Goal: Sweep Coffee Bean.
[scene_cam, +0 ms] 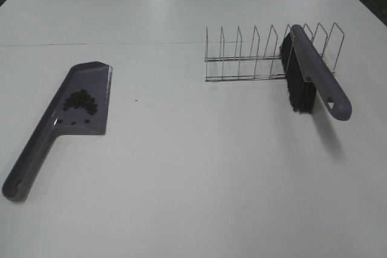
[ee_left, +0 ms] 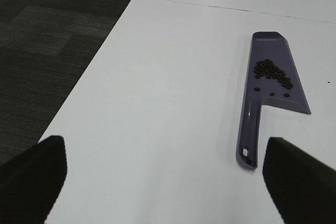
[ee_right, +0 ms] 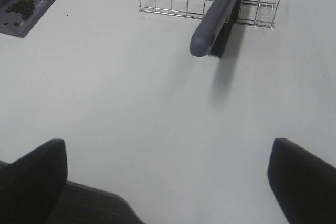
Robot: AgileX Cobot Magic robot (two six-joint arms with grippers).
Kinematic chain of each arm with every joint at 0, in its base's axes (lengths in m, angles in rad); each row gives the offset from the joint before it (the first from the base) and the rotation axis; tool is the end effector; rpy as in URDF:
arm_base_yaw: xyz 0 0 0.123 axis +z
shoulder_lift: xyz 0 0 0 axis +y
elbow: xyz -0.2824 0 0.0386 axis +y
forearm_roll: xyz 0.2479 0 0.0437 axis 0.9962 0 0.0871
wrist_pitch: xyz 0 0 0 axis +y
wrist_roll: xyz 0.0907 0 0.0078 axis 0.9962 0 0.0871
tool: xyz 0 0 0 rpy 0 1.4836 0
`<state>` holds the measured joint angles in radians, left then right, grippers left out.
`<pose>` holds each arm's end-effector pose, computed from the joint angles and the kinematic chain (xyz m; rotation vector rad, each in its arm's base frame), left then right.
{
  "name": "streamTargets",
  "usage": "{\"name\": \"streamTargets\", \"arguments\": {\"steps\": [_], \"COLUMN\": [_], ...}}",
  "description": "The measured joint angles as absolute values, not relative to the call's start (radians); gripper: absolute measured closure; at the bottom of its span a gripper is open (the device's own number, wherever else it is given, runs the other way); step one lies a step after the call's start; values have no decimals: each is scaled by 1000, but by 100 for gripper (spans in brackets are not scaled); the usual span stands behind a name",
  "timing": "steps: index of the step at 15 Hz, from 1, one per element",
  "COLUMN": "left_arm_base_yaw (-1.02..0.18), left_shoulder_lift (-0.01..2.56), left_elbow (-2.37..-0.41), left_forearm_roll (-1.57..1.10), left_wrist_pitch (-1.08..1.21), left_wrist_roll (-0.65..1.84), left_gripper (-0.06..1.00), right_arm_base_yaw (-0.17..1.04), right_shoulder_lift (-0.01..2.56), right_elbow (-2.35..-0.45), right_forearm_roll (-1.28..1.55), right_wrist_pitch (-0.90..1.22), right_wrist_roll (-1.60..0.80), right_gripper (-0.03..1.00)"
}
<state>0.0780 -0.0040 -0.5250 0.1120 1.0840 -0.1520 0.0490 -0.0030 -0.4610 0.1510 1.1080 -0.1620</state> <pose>-0.0104 0.0082 0.2826 -0.2421 2.0202 0.0872 -0.0042 0.0121 0.2633 -0.2313 2.1069 0.1165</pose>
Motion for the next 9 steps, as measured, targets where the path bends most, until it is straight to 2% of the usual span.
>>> {"name": "streamTargets", "arguments": {"steps": [9], "left_arm_base_yaw": [78], "left_shoulder_lift": [-4], "left_elbow": [-525], "left_forearm_roll": [112], "left_wrist_pitch": [1084], "left_wrist_roll": [-152], "left_gripper": [3], "right_arm_base_yaw": [49], "right_shoulder_lift": [-3], "right_elbow": [-460], "right_forearm_roll": [151], "right_wrist_pitch": [1108], "right_wrist_roll": [-162], "right_gripper": [1]}}
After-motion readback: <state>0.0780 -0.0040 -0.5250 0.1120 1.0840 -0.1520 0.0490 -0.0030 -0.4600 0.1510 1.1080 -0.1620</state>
